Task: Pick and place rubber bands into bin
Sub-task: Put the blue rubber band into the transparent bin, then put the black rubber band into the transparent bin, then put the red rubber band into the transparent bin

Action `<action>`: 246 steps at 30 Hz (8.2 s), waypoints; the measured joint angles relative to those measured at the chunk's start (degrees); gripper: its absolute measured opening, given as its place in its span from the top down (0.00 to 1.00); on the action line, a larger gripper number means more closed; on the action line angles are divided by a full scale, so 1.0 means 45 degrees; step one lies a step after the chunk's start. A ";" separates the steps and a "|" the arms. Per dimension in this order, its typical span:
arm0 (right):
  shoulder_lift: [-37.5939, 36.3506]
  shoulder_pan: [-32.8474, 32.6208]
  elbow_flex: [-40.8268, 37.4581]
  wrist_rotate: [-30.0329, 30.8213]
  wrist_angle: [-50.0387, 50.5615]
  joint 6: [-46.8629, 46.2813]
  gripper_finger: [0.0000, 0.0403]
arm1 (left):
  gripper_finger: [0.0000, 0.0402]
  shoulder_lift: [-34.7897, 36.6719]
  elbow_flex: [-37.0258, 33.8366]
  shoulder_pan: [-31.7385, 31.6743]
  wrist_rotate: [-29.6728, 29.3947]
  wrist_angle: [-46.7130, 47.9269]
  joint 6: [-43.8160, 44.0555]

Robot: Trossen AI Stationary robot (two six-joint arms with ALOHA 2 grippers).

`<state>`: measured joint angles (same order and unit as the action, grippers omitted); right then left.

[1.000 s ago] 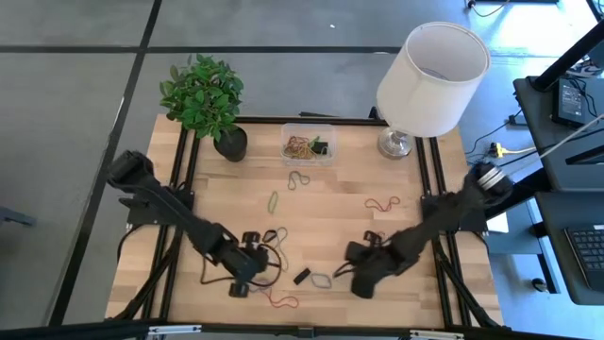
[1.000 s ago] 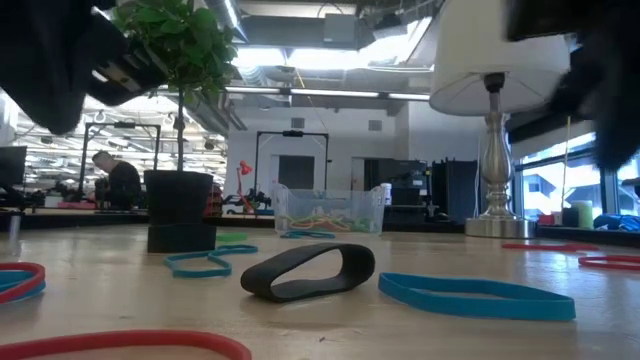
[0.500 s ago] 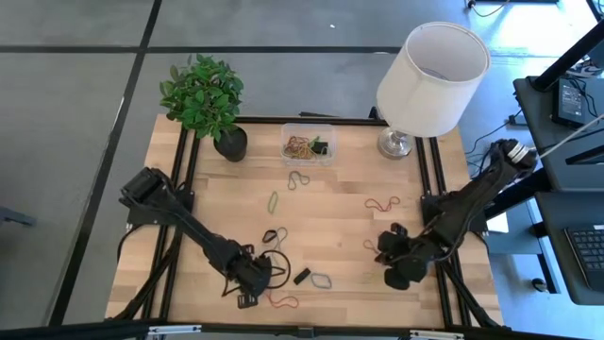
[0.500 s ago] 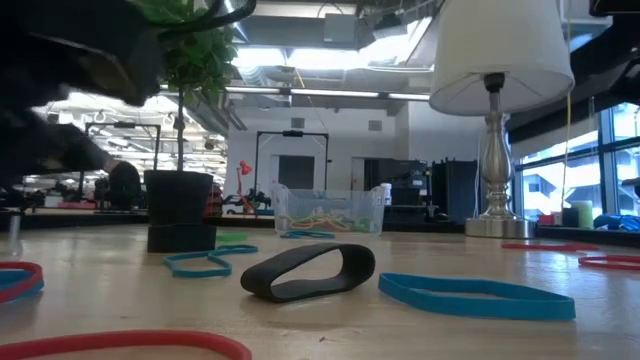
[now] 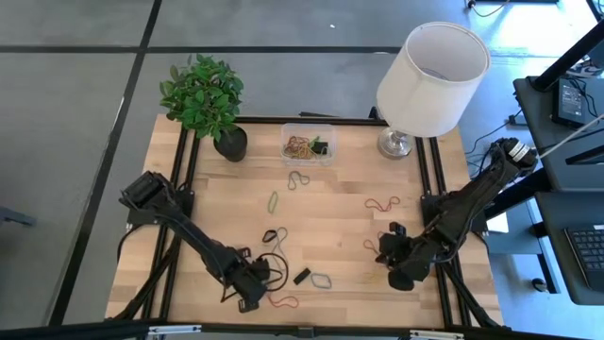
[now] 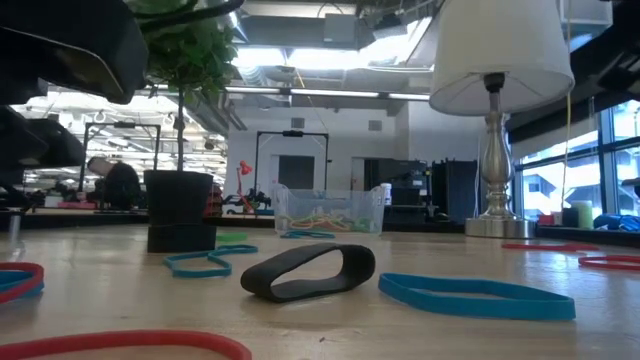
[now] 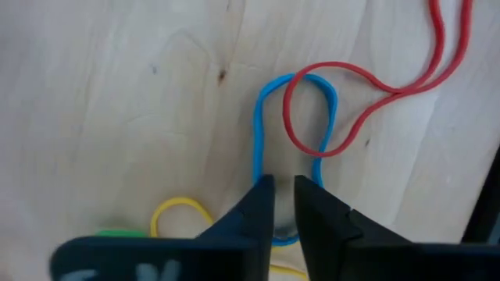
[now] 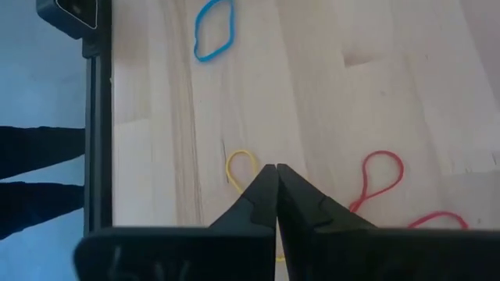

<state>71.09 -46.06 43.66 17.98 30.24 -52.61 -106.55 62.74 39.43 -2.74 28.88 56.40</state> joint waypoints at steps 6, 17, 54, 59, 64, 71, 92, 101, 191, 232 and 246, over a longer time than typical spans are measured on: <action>0.0006 0.0000 0.0000 0.0000 0.0000 0.0487 0.99 | 0.98 -0.0041 0.1496 0.0002 -0.0280 0.1666 -0.0646; 0.0015 0.0000 0.0000 0.0000 -0.0004 0.0722 0.99 | 0.83 -0.0046 0.1420 -0.0012 -0.0803 0.2296 -0.0112; 0.0015 0.0000 0.0005 0.0039 0.0102 0.1469 0.97 | 0.99 0.0618 0.1866 -0.0419 -0.2731 0.3076 0.0697; 0.0015 0.0010 0.0010 0.0769 0.0468 0.1451 0.97 | 0.99 0.1215 0.2642 -0.1450 -0.3674 0.4145 -0.1033; 0.0019 0.0155 0.0010 0.0777 0.1433 0.1021 0.97 | 0.99 0.1758 0.3173 -0.3325 -0.3877 0.4332 -0.3903; 0.0005 0.0680 0.0015 0.0986 0.2463 -0.0401 0.99 | 0.99 0.1814 0.4065 -0.6966 -0.2727 0.4122 -0.7729; -0.3848 0.4839 -0.4707 0.0998 -0.3660 -0.1065 1.00 | 0.99 -0.0243 0.4547 -1.4288 -0.0041 -0.1021 -1.6002; -0.3861 0.5576 -0.4702 0.0999 -0.4101 -0.1246 0.99 | 0.91 -0.1628 0.4547 -1.4545 -0.0741 -0.1126 -1.4754; -0.8524 0.5916 -0.4692 -0.3368 0.0209 0.5448 0.98 | 0.99 0.0027 0.3673 -0.5705 -0.2539 0.3593 0.0454; -0.8514 0.5921 -0.4692 -0.1861 -0.0038 0.2408 0.98 | 0.88 -0.2791 0.5999 -1.2899 -0.4531 -0.1946 -0.7143; -0.8514 0.5925 -0.4692 -0.1865 -0.0034 0.2780 0.98 | 0.78 -0.1740 0.5999 -1.2255 -0.3187 0.0251 -0.7800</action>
<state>32.77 -19.40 22.55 9.58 30.09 -40.10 -114.38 89.73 -15.71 -17.08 30.00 21.30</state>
